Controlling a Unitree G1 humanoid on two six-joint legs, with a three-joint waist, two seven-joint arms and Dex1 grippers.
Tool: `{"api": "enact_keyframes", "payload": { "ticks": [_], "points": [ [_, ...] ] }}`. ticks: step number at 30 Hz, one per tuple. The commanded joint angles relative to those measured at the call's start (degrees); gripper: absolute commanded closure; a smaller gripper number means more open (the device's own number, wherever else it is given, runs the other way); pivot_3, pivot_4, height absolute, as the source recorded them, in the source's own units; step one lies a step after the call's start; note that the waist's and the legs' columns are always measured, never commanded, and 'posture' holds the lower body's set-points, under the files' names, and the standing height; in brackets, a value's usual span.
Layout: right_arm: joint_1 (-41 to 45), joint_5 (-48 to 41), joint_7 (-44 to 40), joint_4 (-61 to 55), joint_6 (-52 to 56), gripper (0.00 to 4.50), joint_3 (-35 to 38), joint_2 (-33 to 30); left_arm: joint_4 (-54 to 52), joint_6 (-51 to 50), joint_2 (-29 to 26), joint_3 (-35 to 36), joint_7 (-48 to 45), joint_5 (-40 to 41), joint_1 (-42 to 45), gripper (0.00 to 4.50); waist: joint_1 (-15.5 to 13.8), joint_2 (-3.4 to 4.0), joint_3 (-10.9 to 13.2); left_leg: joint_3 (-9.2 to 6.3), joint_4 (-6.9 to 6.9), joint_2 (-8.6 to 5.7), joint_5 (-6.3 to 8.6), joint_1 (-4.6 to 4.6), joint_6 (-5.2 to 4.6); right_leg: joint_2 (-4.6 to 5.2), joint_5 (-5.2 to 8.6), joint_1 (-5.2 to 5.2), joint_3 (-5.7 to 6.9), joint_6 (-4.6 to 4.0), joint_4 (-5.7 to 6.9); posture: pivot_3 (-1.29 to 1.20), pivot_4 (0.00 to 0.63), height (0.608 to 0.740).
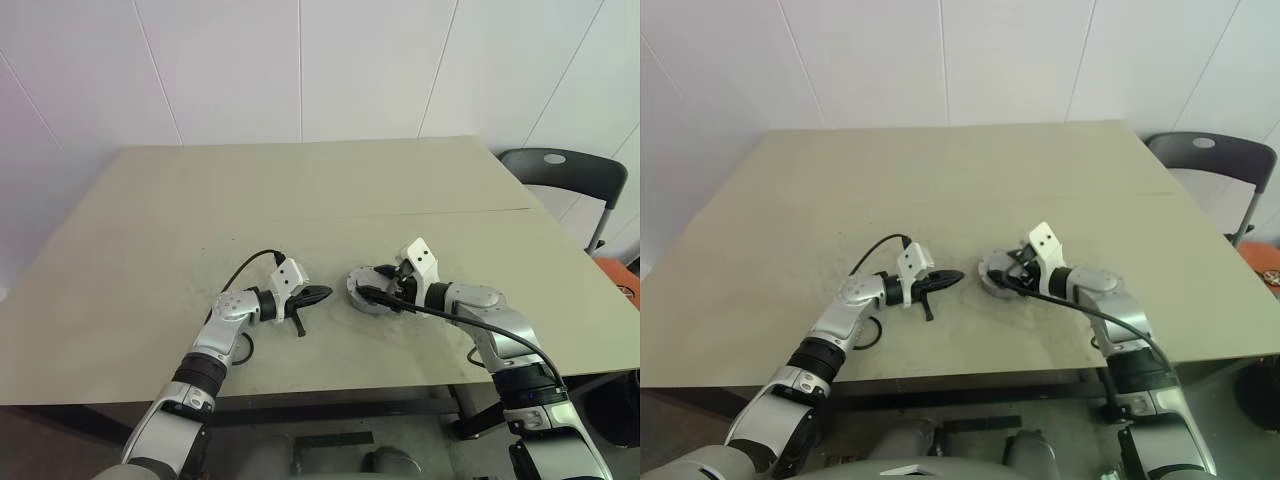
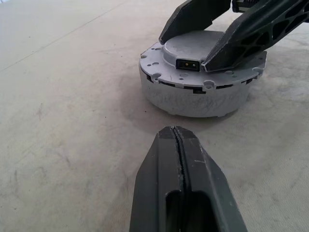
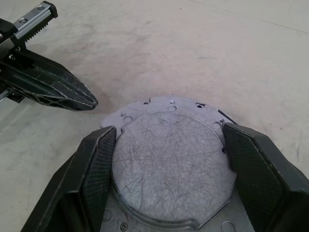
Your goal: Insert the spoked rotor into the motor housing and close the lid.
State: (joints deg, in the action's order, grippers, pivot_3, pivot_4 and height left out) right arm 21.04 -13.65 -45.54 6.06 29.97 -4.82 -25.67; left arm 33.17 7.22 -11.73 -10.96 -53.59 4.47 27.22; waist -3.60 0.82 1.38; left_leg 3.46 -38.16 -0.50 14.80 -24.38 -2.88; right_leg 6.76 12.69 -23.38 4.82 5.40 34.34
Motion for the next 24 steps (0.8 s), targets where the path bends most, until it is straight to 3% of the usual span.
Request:
{"api": "enact_keyframes", "payload": {
  "ticks": [1,24],
  "points": [
    [0.7,2.1,1.7,0.3,-1.0,1.34,-1.0,-0.3,-1.1,0.9,0.0,0.3,-0.2,0.5,0.6,4.5,0.0,0.0,0.0,0.0,0.0,0.0,0.0,0.01,0.0,0.0,0.0,0.0,0.0,0.0,0.0,0.0,0.0,0.74],
    [1.0,3.7,2.1,1.0,0.5,1.34,-2.5,-1.6,-1.5,0.6,0.1,0.2,-0.2,0.4,0.2,4.5,0.0,0.0,0.0,0.0,-0.07,0.0,0.0,0.13,0.01,0.01,0.0,0.08,-0.01,0.0,0.08,0.0,0.0,0.74]
  ]
}}
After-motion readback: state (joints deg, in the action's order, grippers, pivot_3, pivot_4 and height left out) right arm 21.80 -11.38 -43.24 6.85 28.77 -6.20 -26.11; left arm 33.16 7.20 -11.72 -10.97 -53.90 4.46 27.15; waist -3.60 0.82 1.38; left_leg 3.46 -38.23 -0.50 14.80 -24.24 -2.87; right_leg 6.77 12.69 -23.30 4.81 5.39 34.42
